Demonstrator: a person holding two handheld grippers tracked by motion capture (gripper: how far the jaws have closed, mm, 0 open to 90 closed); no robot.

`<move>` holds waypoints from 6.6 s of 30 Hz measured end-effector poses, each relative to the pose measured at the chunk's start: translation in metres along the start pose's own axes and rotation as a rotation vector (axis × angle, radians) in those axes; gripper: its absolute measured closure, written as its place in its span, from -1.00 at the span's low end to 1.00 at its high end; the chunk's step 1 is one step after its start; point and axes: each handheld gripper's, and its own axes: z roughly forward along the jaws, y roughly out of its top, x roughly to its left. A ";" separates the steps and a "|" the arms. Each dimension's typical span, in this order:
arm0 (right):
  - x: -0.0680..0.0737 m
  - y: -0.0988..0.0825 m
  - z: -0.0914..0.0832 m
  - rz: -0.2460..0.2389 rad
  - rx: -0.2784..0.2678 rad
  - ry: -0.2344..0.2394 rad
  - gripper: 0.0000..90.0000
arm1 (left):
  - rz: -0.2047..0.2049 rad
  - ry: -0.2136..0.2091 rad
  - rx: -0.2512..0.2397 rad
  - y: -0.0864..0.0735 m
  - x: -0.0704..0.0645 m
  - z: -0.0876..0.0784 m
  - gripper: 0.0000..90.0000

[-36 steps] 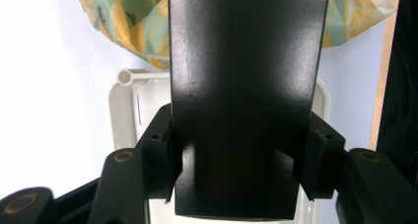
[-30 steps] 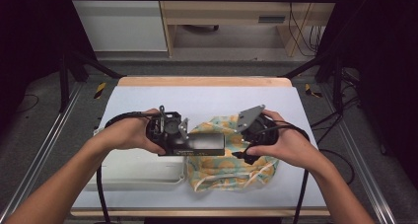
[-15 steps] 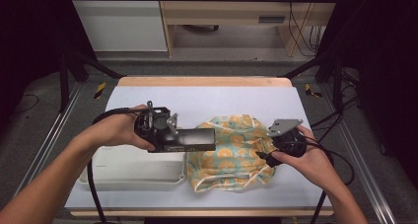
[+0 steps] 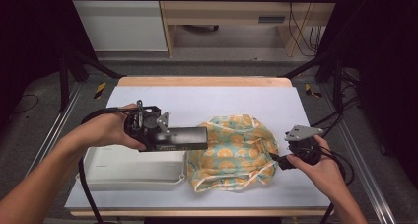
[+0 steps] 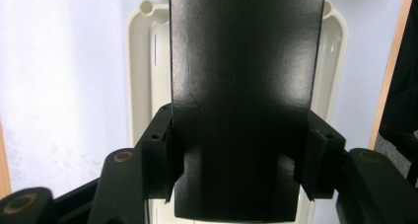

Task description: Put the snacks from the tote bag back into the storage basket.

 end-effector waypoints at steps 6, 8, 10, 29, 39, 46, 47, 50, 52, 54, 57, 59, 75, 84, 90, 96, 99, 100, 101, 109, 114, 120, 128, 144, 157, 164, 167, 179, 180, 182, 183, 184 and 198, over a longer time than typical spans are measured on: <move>-0.005 -0.012 -0.007 0.057 -0.035 -0.039 -0.75 | -0.012 0.010 0.000 -0.008 0.001 -0.003 -0.04; -0.005 -0.015 -0.008 0.073 -0.046 -0.045 -0.76 | -0.013 0.015 -0.010 -0.011 0.002 -0.004 -0.04; -0.005 -0.017 -0.009 0.085 -0.054 -0.048 -0.76 | -0.016 0.018 -0.010 -0.014 0.003 -0.005 -0.04; 0.010 -0.054 -0.010 0.195 -0.157 -0.175 -0.76 | -0.034 0.030 0.012 -0.041 0.011 0.001 -0.04; 0.010 -0.072 -0.003 0.279 -0.191 -0.215 -0.77 | -0.062 0.017 0.021 -0.064 0.013 0.011 -0.04; 0.013 -0.080 -0.001 0.299 -0.143 -0.189 -0.78 | -0.063 0.002 0.016 -0.074 0.015 0.026 -0.04; 0.013 -0.079 -0.001 0.297 -0.141 -0.188 -0.79 | -0.059 0.000 0.020 -0.075 0.015 0.029 -0.04; 0.012 -0.080 -0.003 0.317 -0.157 -0.190 -0.79 | -0.058 -0.009 0.022 -0.078 0.016 0.038 -0.04; 0.011 -0.081 -0.003 0.326 -0.158 -0.187 -0.80 | -0.062 -0.012 0.011 -0.080 0.016 0.042 -0.04; 0.011 -0.082 -0.003 0.336 -0.157 -0.187 -0.80 | -0.059 -0.018 0.000 -0.082 0.016 0.045 -0.04; 0.009 -0.083 -0.002 0.335 -0.156 -0.194 -0.80 | -0.054 -0.020 -0.002 -0.082 0.016 0.048 -0.04; 0.009 -0.083 -0.002 0.334 -0.147 -0.202 -0.80 | -0.050 -0.017 0.007 -0.082 0.017 0.050 -0.04; 0.010 -0.082 0.000 0.325 -0.127 -0.201 -0.81 | -0.023 -0.045 -0.030 -0.083 0.016 0.060 -0.04; 0.010 -0.082 0.001 0.317 -0.127 -0.190 -0.81 | -0.021 -0.056 -0.035 -0.087 0.015 0.062 -0.04; 0.011 -0.082 0.002 0.308 -0.128 -0.188 -0.81 | -0.015 -0.064 -0.041 -0.089 0.015 0.064 -0.04; 0.010 -0.082 0.001 0.321 -0.134 -0.189 -0.81 | -0.009 -0.068 -0.045 -0.088 0.013 0.067 -0.04; 0.010 -0.082 0.000 0.322 -0.135 -0.188 -0.81 | -0.002 -0.074 -0.043 -0.087 0.013 0.068 -0.04; 0.010 -0.082 0.001 0.322 -0.135 -0.188 -0.81 | -0.001 -0.074 -0.044 -0.087 0.012 0.069 -0.04; 0.010 -0.082 0.001 0.317 -0.136 -0.188 -0.81 | -0.001 -0.073 -0.045 -0.087 0.012 0.069 -0.04; 0.010 -0.082 0.001 0.321 -0.133 -0.186 -0.81 | -0.004 -0.085 -0.052 -0.089 0.012 0.074 -0.04; 0.010 -0.082 0.001 0.322 -0.132 -0.184 -0.81 | -0.002 -0.090 -0.056 -0.088 0.011 0.076 -0.04; 0.010 -0.083 0.000 0.322 -0.133 -0.186 -0.81 | -0.003 -0.095 -0.061 -0.087 0.011 0.078 -0.04; 0.010 -0.082 0.001 0.323 -0.132 -0.183 -0.81 | -0.001 -0.099 -0.061 -0.087 0.011 0.083 -0.04; 0.010 -0.082 0.001 0.325 -0.130 -0.179 -0.82 | -0.015 -0.112 -0.067 -0.089 0.010 0.091 -0.05; 0.010 -0.082 0.003 0.315 -0.123 -0.175 -0.82 | 0.005 -0.110 -0.068 -0.091 0.013 0.097 -0.05; 0.010 -0.082 0.003 0.320 -0.119 -0.172 -0.83 | 0.002 -0.118 -0.061 -0.092 0.014 0.101 -0.06; 0.011 -0.082 0.003 0.322 -0.118 -0.170 -0.83 | 0.004 -0.121 -0.061 -0.092 0.014 0.102 -0.06; 0.011 -0.082 0.003 0.319 -0.117 -0.167 -0.83 | 0.016 -0.122 -0.037 -0.093 0.015 0.108 -0.07; 0.012 -0.082 0.003 0.321 -0.118 -0.165 -0.83 | 0.005 -0.126 -0.038 -0.094 0.015 0.108 -0.08; 0.012 -0.082 0.003 0.320 -0.117 -0.165 -0.83 | 0.001 -0.122 -0.039 -0.094 0.015 0.108 -0.10; 0.011 -0.082 0.004 0.313 -0.117 -0.164 -0.83 | -0.009 -0.122 -0.039 -0.094 0.016 0.108 -0.15; 0.011 -0.082 0.004 0.312 -0.116 -0.163 -0.83 | -0.018 -0.120 -0.040 -0.095 0.016 0.107 -0.21; 0.012 -0.082 0.004 0.311 -0.115 -0.162 -0.84 | -0.089 -0.090 -0.105 -0.099 0.014 0.087 -0.69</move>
